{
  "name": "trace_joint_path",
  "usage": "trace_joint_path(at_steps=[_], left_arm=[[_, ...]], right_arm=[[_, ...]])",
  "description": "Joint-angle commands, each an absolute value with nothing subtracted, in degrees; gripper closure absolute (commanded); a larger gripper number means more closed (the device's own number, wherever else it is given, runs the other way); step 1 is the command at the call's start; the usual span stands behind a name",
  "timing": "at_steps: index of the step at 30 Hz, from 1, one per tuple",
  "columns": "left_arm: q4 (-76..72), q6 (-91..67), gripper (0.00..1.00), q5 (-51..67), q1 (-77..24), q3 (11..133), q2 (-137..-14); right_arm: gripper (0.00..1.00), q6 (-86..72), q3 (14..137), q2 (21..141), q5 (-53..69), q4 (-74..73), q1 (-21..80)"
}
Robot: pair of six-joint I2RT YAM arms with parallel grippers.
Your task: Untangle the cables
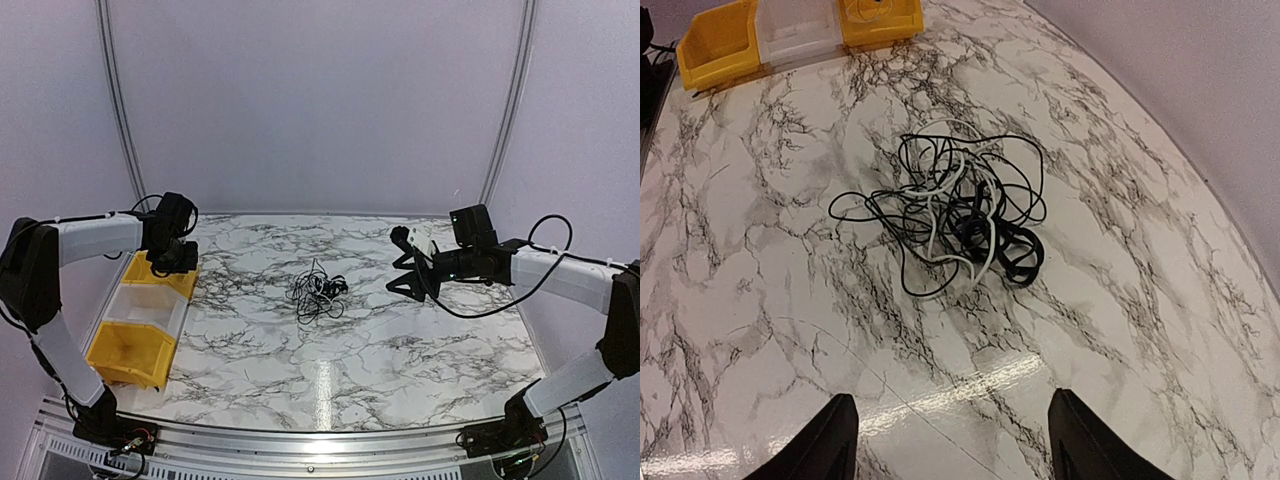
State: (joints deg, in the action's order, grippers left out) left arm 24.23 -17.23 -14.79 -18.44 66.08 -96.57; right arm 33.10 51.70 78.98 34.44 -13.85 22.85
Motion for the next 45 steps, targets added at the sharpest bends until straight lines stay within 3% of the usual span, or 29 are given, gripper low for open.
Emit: trace_joint_path(at_steps=[1, 4, 16, 19, 20, 26, 28, 30, 35, 45], left_arm=[[25.3, -16.3, 0.94, -17.1, -18.1, 68.5, -97.5], [25.2, -16.0, 1.0, -16.5, -17.7, 68.3, -97.5], [25.3, -14.2, 1.0, -18.5, -10.7, 63.3, -89.3], [25.3, -15.7, 0.65, -18.6, -10.1, 62.2, -88.1], [25.3, -16.3, 0.6, -18.5, -10.1, 62.0, -87.9], [25.4, -18.9, 0.55, -15.9, -10.0, 62.4, -90.9], [25.6, -19.5, 0.56, -15.2, -10.0, 63.2, -92.7], [26.2, -19.7, 0.64, -15.0, -9.8, 64.4, -94.4], [26.3, -19.3, 1.0, -15.2, -9.5, 66.9, -94.3], [25.6, -16.2, 1.0, -20.2, -4.8, 64.4, -89.3]], right_arm=[[0.35, 34.0, 53.0, 78.9, 35.0, -14.4, 22.7], [0.35, 33.9, 53.0, 78.7, 34.9, -14.4, 22.7], [0.35, 34.2, 52.9, 78.6, 35.1, -14.6, 22.7], [0.35, 34.3, 53.0, 78.7, 35.2, -14.7, 22.7], [0.35, 34.3, 53.0, 78.7, 35.2, -14.7, 22.7], [0.35, 34.2, 53.1, 78.7, 35.3, -14.8, 22.7], [0.35, 34.3, 53.1, 78.7, 35.3, -14.9, 22.7], [0.35, 34.3, 53.1, 78.6, 35.3, -14.9, 22.7], [0.35, 34.2, 53.1, 78.7, 35.3, -14.9, 22.7], [0.35, 34.4, 53.0, 78.8, 35.2, -14.8, 22.7]])
